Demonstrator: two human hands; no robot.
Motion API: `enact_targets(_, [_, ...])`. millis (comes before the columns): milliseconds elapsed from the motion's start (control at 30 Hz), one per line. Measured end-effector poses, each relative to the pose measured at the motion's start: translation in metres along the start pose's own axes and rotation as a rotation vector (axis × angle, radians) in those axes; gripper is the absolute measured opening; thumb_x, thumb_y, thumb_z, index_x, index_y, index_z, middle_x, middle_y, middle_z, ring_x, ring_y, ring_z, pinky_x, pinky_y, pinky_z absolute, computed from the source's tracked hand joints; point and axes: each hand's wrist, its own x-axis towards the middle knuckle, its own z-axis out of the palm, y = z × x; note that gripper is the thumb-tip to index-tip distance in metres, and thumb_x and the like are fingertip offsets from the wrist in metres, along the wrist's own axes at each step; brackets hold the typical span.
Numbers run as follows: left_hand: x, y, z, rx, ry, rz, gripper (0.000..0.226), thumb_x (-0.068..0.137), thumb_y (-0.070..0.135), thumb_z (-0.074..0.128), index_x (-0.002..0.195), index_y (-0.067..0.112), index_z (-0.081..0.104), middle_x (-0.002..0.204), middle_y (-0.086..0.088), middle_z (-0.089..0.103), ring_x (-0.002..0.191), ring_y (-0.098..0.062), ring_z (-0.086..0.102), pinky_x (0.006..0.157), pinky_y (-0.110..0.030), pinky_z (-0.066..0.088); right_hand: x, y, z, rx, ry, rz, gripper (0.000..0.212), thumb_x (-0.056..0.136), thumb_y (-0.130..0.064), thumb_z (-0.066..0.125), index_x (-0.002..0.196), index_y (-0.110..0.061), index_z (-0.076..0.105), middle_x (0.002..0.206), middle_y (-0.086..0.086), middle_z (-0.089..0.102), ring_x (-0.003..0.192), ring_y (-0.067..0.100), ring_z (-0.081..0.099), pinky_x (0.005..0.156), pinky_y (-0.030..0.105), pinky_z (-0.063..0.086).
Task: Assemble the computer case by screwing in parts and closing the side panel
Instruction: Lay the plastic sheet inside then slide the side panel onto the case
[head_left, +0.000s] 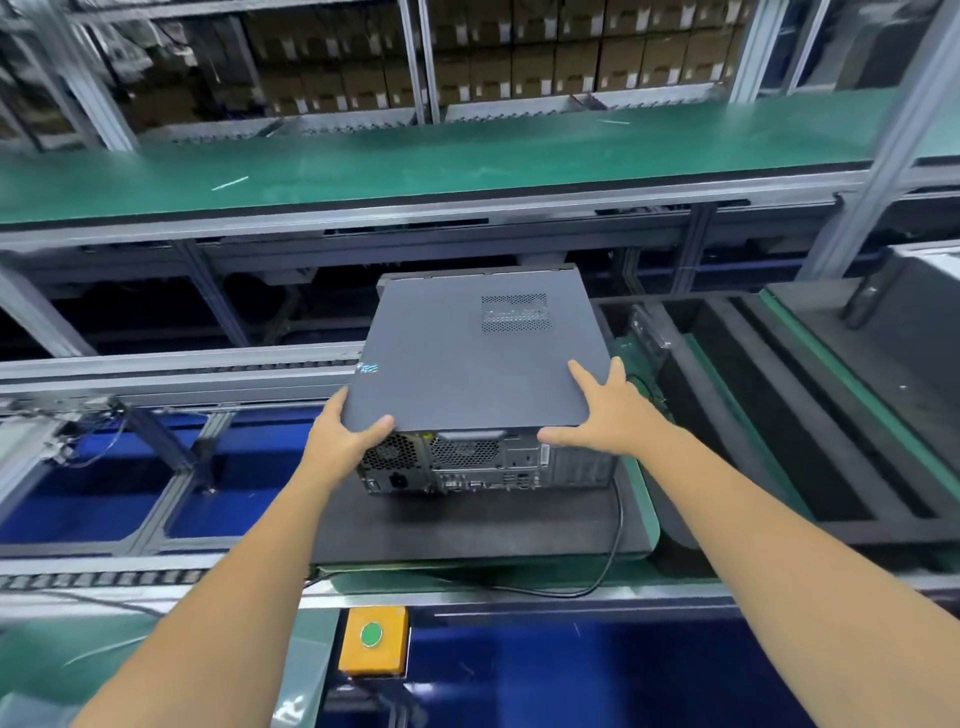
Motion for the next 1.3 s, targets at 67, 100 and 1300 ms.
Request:
enact_targets(67, [-0.003, -0.003, 0.001, -0.122, 0.002, -0.009, 0.061, 0.08, 0.025, 0.075, 0.134, 0.025, 0.046, 0.12, 0.005, 0.058, 0.101, -0.012, 0.059, 0.082, -0.027, 0.046, 0.002, 0.001, 0.004, 0.03, 0.044, -0.004, 0.118, 0.07, -0.077, 0.068, 0.159, -0.034, 0.002, 0.163, 0.018, -0.016, 0.147, 0.04, 0.02, 0.112, 0.049, 0.033])
enact_targets(100, [-0.005, -0.005, 0.002, -0.198, 0.002, -0.023, 0.054, 0.082, 0.021, 0.073, 0.129, 0.028, 0.049, 0.117, 0.006, 0.061, 0.1, -0.01, 0.06, 0.081, -0.026, 0.046, 0.003, 0.002, 0.005, 0.057, 0.052, -0.007, 0.118, 0.07, -0.075, 0.07, 0.159, -0.034, 0.004, 0.163, 0.017, -0.016, 0.147, 0.04, 0.022, 0.112, 0.048, 0.033])
enact_targets(1300, [-0.018, 0.009, 0.04, -0.57, 0.335, -0.245, 0.053, 0.077, 0.019, 0.074, 0.123, 0.025, 0.049, 0.117, 0.0, 0.059, 0.104, -0.018, 0.057, 0.088, -0.034, 0.047, 0.003, 0.009, 0.002, 0.301, 0.048, 0.016, 0.074, 0.096, -0.039, 0.056, 0.156, -0.02, 0.017, 0.161, 0.01, 0.008, 0.127, 0.032, 0.049, 0.088, 0.032, 0.032])
